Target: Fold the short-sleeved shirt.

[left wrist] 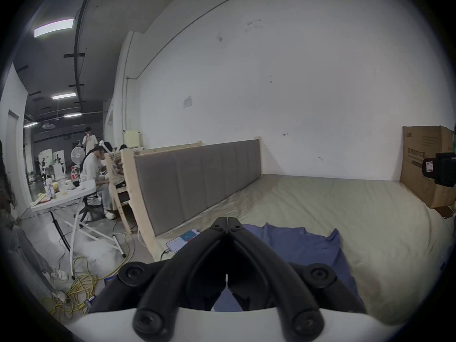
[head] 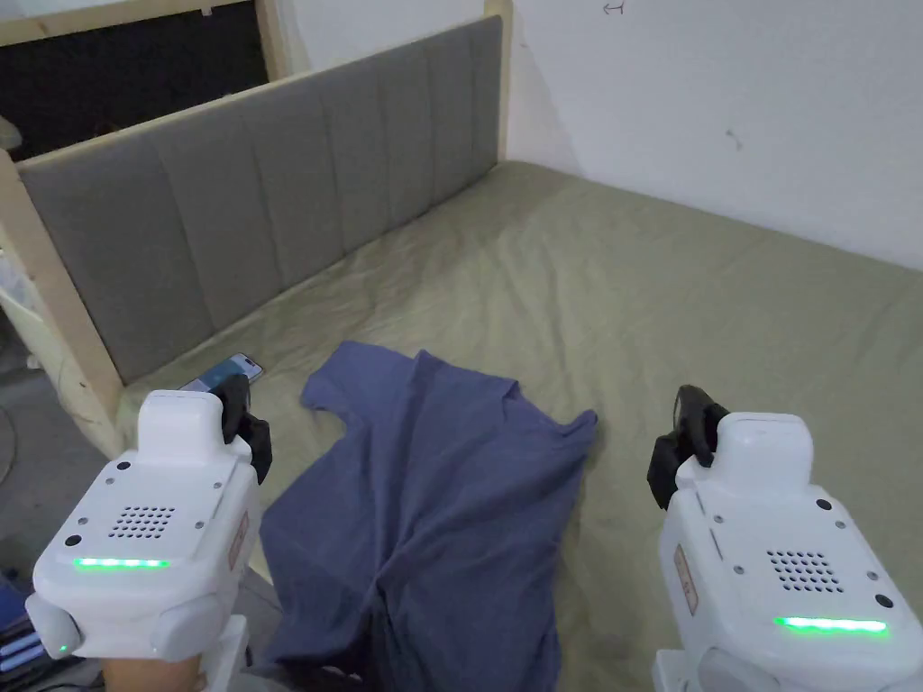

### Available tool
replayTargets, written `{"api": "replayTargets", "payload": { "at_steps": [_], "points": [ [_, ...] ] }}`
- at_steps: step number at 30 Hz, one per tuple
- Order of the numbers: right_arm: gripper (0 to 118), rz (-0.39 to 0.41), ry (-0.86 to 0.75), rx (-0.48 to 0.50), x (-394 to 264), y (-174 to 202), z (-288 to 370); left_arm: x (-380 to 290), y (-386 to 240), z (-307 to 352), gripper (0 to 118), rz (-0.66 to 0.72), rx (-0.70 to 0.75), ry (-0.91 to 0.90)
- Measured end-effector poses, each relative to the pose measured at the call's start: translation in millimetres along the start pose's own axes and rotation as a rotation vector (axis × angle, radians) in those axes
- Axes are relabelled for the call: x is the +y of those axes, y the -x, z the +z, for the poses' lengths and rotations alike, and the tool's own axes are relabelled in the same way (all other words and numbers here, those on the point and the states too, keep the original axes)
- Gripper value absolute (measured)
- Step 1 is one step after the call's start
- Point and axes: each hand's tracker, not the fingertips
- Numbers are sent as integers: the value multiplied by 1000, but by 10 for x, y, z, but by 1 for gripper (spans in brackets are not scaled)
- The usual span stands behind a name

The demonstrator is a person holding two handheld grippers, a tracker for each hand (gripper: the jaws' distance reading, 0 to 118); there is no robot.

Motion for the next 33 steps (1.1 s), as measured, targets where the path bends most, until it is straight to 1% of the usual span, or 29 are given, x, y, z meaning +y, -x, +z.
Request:
{"api": "replayTargets", "payload": {
  "at_steps": [4,7,11,12,14,15,17,18,19,20,21,22,24,30,33],
  "points": [
    [0,4,4,19,-10,72,-54,-38,106,-35,0,13,12,30],
    [0,6,7,19,-18,60,-71,-65,101,-110,0,26,-9,77],
    [0,16,12,4,-34,-21,-89,-107,-23,-309,0,28,-49,152],
    [0,20,15,-3,-41,-50,-91,-116,-75,-386,0,9,-71,201],
    [0,25,22,-18,-54,-122,-102,-164,-210,-516,5,-12,-94,242],
    [0,26,24,-26,-65,-151,-92,-176,-275,-577,13,-27,-109,279],
    [0,29,32,-44,-83,-232,-100,-211,-429,-703,25,-46,-136,309],
    [0,31,36,-54,-94,-270,-106,-235,-516,-765,33,-54,-140,343],
    [0,30,41,-63,-107,-309,-102,-265,-595,-850,59,-54,-147,392],
    [0,29,46,-71,-118,-350,-105,-301,-673,-941,92,-47,-156,448],
    [0,27,51,-76,-128,-386,-106,-340,-733,-1014,105,-29,-170,488],
    [0,26,55,-84,-141,-425,-103,-386,-803,-1086,108,-7,-199,525],
    [0,27,61,-102,-174,-493,-90,-480,-942,-1217,108,9,-233,591],
    [0,38,98,-148,-284,-683,-74,-903,-1370,-1543,108,-5,-294,800],
    [0,39,120,-163,-343,-785,-61,-1115,-1544,-1645,105,-46,-269,839]
  ]
}}
